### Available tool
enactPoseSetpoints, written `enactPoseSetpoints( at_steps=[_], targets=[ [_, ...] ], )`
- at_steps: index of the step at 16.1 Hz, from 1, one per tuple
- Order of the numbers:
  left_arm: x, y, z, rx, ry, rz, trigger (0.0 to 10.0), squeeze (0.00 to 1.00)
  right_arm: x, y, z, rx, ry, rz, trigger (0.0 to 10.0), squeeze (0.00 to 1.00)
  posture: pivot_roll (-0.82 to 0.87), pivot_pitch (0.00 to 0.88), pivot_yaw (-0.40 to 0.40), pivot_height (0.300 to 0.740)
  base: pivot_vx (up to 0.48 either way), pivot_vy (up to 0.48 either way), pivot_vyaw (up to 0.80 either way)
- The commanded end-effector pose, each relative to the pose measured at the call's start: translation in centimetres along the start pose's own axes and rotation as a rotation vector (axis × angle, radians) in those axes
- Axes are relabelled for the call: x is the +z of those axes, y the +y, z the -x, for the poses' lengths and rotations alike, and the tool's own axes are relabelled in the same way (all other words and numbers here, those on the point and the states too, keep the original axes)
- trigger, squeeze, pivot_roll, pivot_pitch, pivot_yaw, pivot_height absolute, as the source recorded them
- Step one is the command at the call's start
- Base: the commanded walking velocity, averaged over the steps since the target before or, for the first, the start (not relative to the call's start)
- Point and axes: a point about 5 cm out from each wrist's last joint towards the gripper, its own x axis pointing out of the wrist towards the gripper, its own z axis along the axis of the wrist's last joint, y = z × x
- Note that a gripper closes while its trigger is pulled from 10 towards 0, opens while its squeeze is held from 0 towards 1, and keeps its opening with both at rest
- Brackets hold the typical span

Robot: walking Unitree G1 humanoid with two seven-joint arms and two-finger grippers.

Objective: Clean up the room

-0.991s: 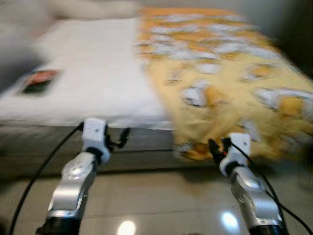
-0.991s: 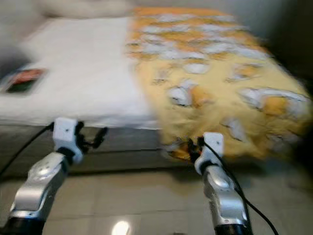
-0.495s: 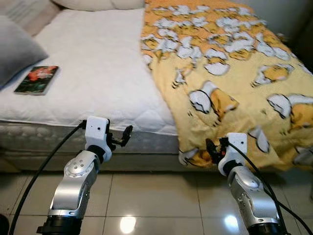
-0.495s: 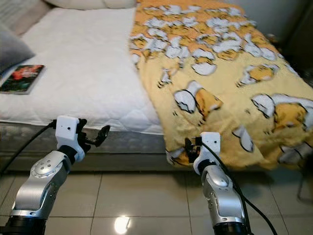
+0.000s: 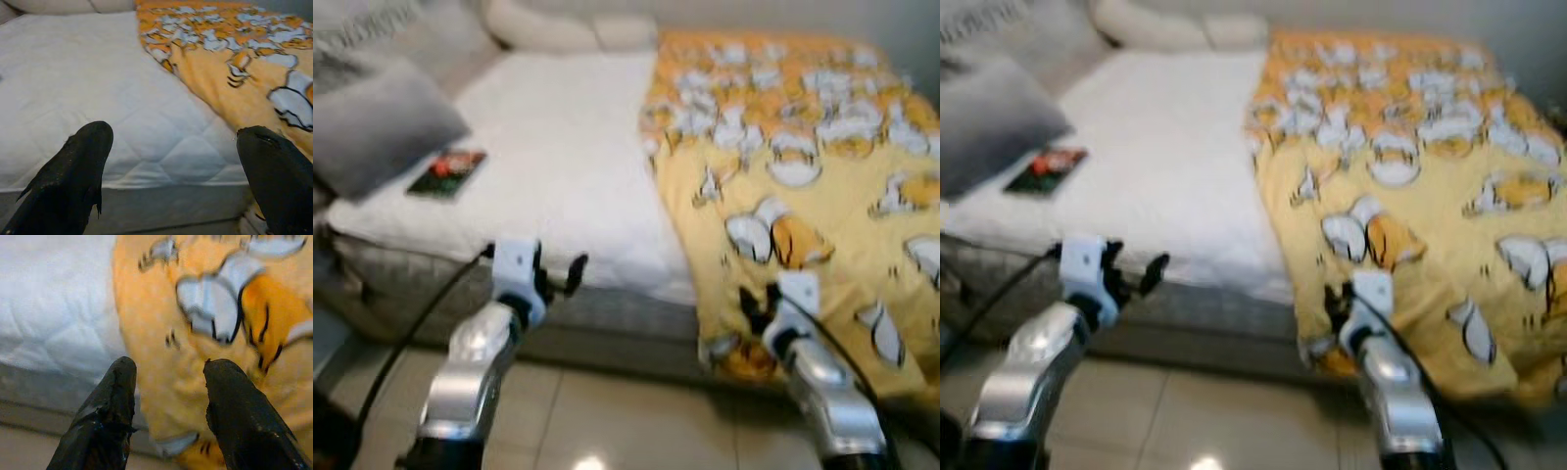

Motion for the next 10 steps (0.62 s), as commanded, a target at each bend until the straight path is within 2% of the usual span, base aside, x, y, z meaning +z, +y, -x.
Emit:
enactPoseSetpoints(
  at_steps=[1,4,10],
  targets=[
    [0.19,0.78,0.16,0.024,0.005,-0.011,10.0,0.0,0.7,0.86,-0.29,0.02,-0.021,-0.019,10.0,0.0,0.02,0.0,0.012,0.74,0.345,0.0,0.0],
    [0.17,0.82,0.1,0.023,0.006,-0.009,10.0,0.0,0.66,0.74,-0.32,0.016,-0.018,-0.023,10.0,0.0,0.01,0.0,0.015,0.74,0.344,0.0,-0.8],
    [0.14,1.07,0.15,0.026,0.008,-0.013,10.0,0.0,0.99,1.04,-0.55,0.059,-0.027,-0.006,10.0,0.0,0.02,0.0,0.015,0.74,0.342,0.0,0.0]
  ],
)
